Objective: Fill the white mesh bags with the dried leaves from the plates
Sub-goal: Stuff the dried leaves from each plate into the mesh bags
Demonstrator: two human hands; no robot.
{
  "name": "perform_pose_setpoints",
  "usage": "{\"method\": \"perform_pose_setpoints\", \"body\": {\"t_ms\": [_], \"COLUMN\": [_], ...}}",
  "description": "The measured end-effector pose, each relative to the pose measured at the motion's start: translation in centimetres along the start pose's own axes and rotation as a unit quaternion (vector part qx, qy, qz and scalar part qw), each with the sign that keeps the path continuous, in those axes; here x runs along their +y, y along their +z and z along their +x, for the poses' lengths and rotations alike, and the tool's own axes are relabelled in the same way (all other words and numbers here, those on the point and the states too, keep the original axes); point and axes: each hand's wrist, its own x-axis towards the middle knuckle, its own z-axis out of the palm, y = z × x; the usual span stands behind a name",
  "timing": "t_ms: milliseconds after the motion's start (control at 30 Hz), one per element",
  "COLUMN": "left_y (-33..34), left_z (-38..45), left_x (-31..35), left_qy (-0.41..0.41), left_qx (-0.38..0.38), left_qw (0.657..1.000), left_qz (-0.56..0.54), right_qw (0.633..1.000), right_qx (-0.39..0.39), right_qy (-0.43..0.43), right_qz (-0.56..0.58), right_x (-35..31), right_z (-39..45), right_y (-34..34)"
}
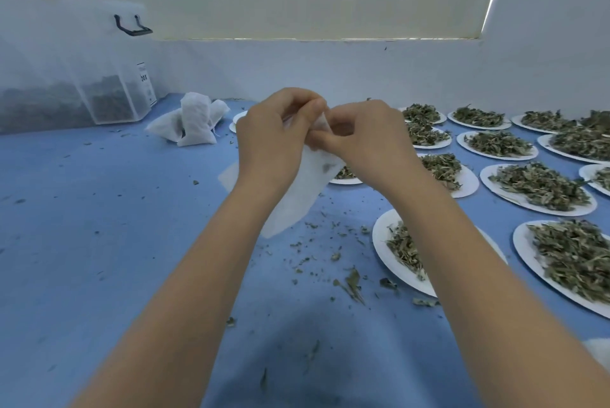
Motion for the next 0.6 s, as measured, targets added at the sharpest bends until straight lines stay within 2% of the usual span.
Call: {"method": "perform_pose_setpoints", "body": {"t_ms": [100, 300, 367, 600], "left_y": [0.7, 2.2, 2.4, 2.0], "left_z": [0.3, 0.0, -0.1, 0.0], "left_x": [-0.5, -1.0, -1.4, -2.0], "left_qy": [0.006, 0.033, 0.044, 0.097], "left_qx": [-0.001, -0.049, -0.056, -0.034], "left_qw": [1.0, 0.998, 0.997, 0.994], "left_qz": [0.003, -0.004, 0.004, 0.03], "right_qw": [0.999, 0.981, 0.979, 0.958], "right_qx": [-0.021, -0.14, -0.157, -0.192], "right_qy": [0.022, 0.078, 0.073, 0.087], "right_qz": [0.026, 0.11, 0.105, 0.195], "right_x": [0.9, 2.5, 2.8, 3.3], "right_z": [-0.1, -0.4, -0.4, -0.8], "right_y": [0.3, -0.6, -0.9, -0.8]}}
